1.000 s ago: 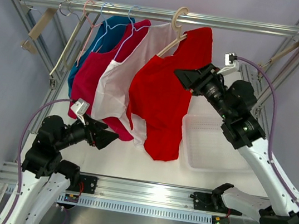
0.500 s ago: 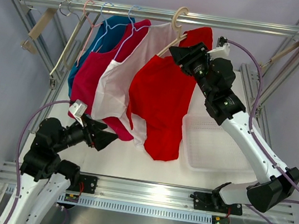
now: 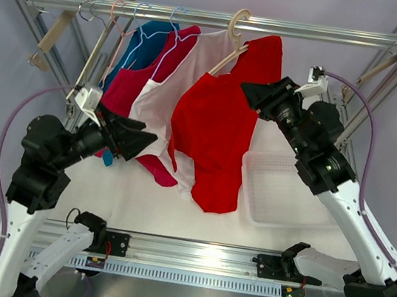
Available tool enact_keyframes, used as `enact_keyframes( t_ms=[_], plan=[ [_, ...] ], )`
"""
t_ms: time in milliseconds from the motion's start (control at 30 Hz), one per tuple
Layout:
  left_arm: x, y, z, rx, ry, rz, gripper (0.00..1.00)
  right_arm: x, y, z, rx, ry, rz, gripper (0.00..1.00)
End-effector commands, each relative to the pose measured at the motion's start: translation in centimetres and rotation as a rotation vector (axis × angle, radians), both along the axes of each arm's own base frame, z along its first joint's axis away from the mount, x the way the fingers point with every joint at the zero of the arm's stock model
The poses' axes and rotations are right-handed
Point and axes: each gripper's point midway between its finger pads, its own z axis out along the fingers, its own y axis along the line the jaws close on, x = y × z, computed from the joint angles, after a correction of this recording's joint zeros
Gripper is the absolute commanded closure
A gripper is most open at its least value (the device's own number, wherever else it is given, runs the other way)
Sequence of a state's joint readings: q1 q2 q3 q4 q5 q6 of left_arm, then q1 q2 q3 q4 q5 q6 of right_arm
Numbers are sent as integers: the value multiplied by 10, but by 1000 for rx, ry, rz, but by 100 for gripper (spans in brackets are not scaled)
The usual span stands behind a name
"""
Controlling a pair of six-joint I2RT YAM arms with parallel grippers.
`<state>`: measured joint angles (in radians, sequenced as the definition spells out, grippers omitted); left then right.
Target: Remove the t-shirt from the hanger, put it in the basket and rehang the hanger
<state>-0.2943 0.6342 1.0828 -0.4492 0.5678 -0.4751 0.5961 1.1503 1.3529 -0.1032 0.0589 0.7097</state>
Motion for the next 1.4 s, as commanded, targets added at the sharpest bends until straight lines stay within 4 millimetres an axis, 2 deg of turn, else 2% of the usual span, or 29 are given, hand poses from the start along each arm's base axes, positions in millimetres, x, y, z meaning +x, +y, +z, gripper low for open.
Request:
enact_keyframes(
  t_ms=[0, 33, 67, 100, 133, 167, 200, 233, 300, 333, 367, 400, 433, 467, 500, 533, 567, 600, 633, 667, 700, 867, 1000, 1133, 1367],
  plan=[
    [34, -8, 45, -14, -75, 58, 33, -30, -8, -18, -131, -9, 58, 52],
    [34, -9, 71, -22, -132, 63, 34, -35, -8, -22, -144, -5, 78, 52],
    [42, -12, 80, -14, -146, 75, 34, -44, -10, -27, -165, -6, 98, 52],
    [68, -21, 75, 20, -117, 90, 35, -50, -9, -30, -176, -8, 123, 52],
    [69, -26, 99, 7, -160, 73, 36, -55, -10, -36, -193, 4, 136, 52],
    [76, -34, 104, 17, -168, 60, 39, -62, -13, -40, -198, 0, 146, 52],
    [102, -43, 97, 64, -157, 83, 40, -67, -14, -43, -208, -5, 161, 52],
    [100, -51, 117, 64, -204, 73, 41, -70, -16, -47, -215, 0, 163, 52],
    [120, -59, 120, 132, -254, 124, 42, -82, -23, -54, -224, -12, 170, 53],
    [134, -76, 106, 184, -234, 117, 42, -86, -26, -57, -227, -16, 173, 53],
    [137, -81, 122, 190, -275, 127, 42, -93, -29, -59, -231, -28, 179, 53],
    [145, -86, 123, 237, -304, 146, 41, -98, -30, -61, -238, -32, 193, 53],
    [166, -97, 102, 303, -265, 150, 41, -105, -35, -61, -242, -38, 197, 53],
    [171, -97, 119, 298, -299, 170, 41, -108, -36, -65, -256, -42, 203, 53],
    [182, -97, 117, 332, -313, 198, 39, -112, -37, -67, -261, -45, 214, 52],
    [201, -105, 102, 369, -292, 209, 39, -118, -41, -67, -266, -49, 213, 52],
    [209, -107, 100, 405, -314, 215, 39, -119, -44, -69, -282, -55, 209, 52],
    [215, -105, 112, 404, -335, 249, 38, -121, -47, -70, -293, -56, 203, 52],
    [221, -107, 108, 423, -329, 252, 38, -127, -52, -70, -297, -61, 198, 53],
    [233, -114, 96, 448, -314, 249, 38, -129, -54, -72, -306, -63, 195, 52],
    [236, -115, 102, 450, -332, 255, 38, -131, -56, -73, -309, -67, 193, 52],
    [256, -124, 82, 486, -307, 268, 37, -143, -61, -74, -312, -91, 211, 52],
    [257, -141, 66, 488, -285, 214, 37, -143, -60, -78, -323, -90, 217, 52],
    [259, -148, 54, 514, -273, 208, 38, -141, -59, -82, -328, -85, 221, 52],
    [258, -152, 50, 515, -266, 206, 52, -140, -62, -83, -341, -86, 203, 52]
  ],
)
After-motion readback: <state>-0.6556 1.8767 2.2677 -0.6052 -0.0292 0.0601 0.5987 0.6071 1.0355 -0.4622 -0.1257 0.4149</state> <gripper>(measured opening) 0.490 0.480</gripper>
